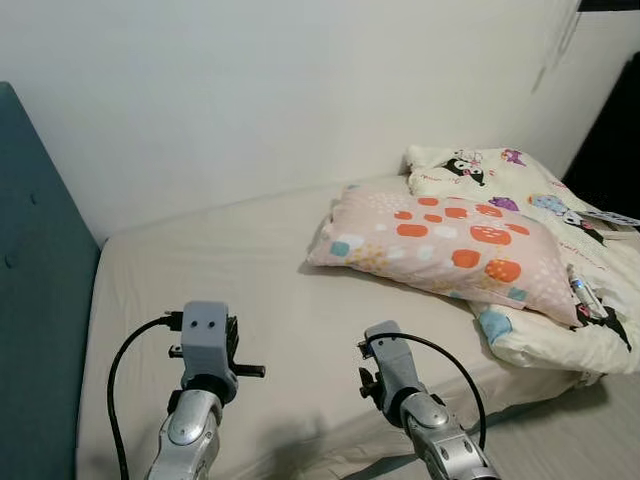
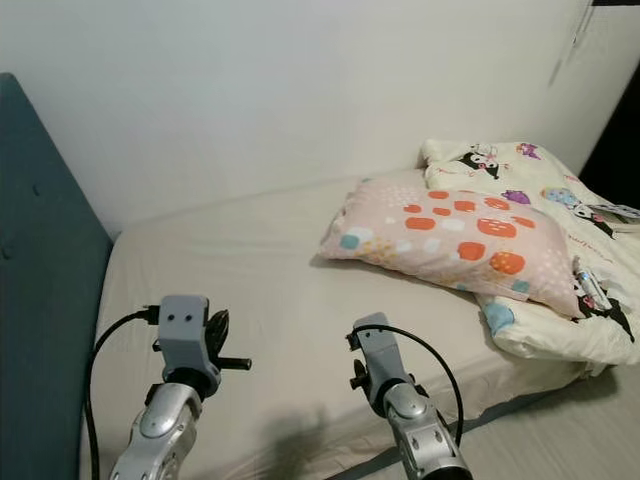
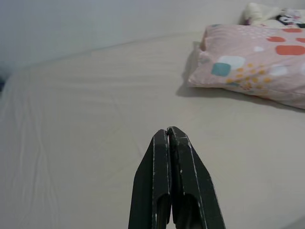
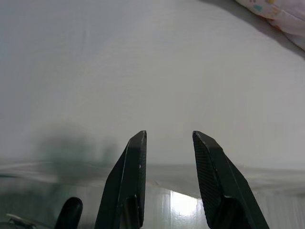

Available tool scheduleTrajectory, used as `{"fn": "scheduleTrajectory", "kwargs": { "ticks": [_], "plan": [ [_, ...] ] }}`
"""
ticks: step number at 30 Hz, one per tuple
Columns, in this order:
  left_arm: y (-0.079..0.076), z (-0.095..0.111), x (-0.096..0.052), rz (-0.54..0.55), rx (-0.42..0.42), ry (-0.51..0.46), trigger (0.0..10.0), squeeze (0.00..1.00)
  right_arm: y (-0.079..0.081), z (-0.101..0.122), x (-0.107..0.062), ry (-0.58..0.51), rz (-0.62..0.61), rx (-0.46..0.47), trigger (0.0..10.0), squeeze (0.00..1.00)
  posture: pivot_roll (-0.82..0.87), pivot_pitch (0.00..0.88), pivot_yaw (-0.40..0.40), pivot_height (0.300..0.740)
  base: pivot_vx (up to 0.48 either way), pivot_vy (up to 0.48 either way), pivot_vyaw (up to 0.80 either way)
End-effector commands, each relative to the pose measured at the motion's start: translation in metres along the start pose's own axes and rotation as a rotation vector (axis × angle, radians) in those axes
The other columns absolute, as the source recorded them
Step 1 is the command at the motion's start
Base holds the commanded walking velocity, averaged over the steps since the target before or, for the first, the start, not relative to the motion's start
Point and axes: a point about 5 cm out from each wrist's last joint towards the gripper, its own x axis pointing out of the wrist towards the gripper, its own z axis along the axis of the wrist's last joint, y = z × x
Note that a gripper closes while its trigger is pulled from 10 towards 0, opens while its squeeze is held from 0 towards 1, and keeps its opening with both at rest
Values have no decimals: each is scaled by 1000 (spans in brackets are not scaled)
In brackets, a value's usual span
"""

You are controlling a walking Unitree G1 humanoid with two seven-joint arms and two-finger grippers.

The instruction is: Clean up the room

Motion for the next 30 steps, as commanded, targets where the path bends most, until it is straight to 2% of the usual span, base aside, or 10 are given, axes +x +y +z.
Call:
{"fn": "scheduleTrajectory", "kwargs": {
  "ticks": [1, 26, 30],
  "plan": [
    [0, -6, -3, 3, 11, 24, 10000, 0, 0, -2, -1, -2, 2, -8, 10000, 0, -66, 85, 1, 740, 0, -319, 0],
    [1, -6, -3, 1, 15, 30, 10000, 0, -1, -1, -1, -5, -10, -15, 10000, 0, -62, 97, 5, 740, 0, -319, 0],
    [1, -6, -3, -1, 15, 30, 10000, 0, -1, -1, -1, -4, -9, -13, 10000, 0, -63, 97, 7, 740, 0, -315, 513]
  ]
}}
